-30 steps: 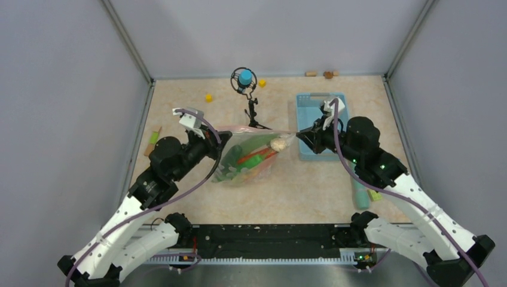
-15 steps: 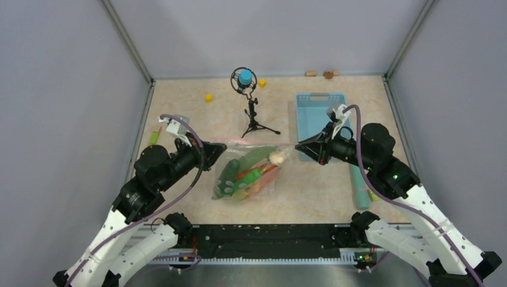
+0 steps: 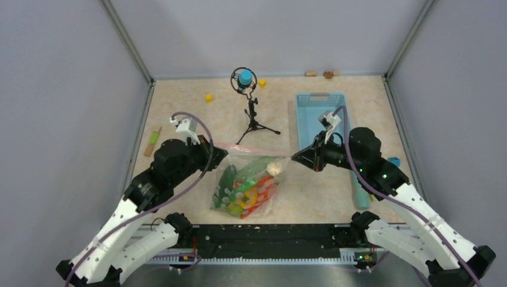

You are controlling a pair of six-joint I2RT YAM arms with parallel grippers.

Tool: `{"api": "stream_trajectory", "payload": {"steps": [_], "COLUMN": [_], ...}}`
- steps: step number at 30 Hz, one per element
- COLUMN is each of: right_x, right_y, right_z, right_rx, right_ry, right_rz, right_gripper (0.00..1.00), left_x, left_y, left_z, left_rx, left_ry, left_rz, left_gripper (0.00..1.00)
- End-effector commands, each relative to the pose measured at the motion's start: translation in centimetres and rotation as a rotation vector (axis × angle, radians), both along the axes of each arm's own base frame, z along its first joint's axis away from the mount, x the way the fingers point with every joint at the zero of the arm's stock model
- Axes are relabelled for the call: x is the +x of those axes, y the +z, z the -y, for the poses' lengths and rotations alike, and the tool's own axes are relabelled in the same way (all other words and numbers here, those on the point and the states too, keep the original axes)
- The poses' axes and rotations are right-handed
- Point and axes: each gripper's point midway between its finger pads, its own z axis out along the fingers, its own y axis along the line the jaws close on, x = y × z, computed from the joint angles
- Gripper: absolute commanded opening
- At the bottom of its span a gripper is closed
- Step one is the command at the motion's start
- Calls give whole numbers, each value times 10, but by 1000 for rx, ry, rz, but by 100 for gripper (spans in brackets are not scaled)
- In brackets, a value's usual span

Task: Place the food in the zip-top bag and seal the zipper
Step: Place the zipper food storage bag at the center of the board.

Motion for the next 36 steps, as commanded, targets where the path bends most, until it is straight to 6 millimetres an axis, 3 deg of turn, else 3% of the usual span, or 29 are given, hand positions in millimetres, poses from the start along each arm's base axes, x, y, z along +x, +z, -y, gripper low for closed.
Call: {"api": "stream_trajectory", "payload": {"steps": [1, 3, 4, 8, 9, 22, 31, 33, 34, 35, 36], "right_x": [38, 47, 50, 59, 60, 70, 51, 48, 47, 46, 45], "right_y": [-34, -47, -52, -69, -73, -126, -150, -155, -155, -154, -153], "right_z": [14, 19, 21, 29, 32, 59, 70, 76, 79, 80, 81], "right_rx": [-85, -115, -124, -141, -145, -189, -152, -172, -180, -185, -188], "right_ry": [-187, -239, -254, -336, -354, -564, -602, -621, -625, -622, -620], "right_rz": [-52, -65, -71, -92, -100, -195, -262, -266, -263, -255, -248], "right_gripper": [0, 0, 0, 0, 0, 0, 1, 12, 26, 46, 58], "left_x": [43, 55, 61, 78, 81, 90, 73, 69, 67, 66, 65], "left_y": [-45, -57, -61, -66, -67, -64, -81, -87, -89, -90, -90], "left_z": [-22, -24, -24, -16, -15, -12, -18, -23, -26, -28, -30], "left_rx": [149, 192, 213, 254, 260, 268, 298, 308, 311, 312, 312], "left_ry": [226, 266, 277, 282, 279, 292, 257, 272, 278, 286, 295], "left_rz": [-75, -91, -96, -99, -98, -77, -128, -139, -143, -145, -145], "left_gripper": [0, 0, 11, 86, 95, 97, 97, 97, 97, 97, 97]}}
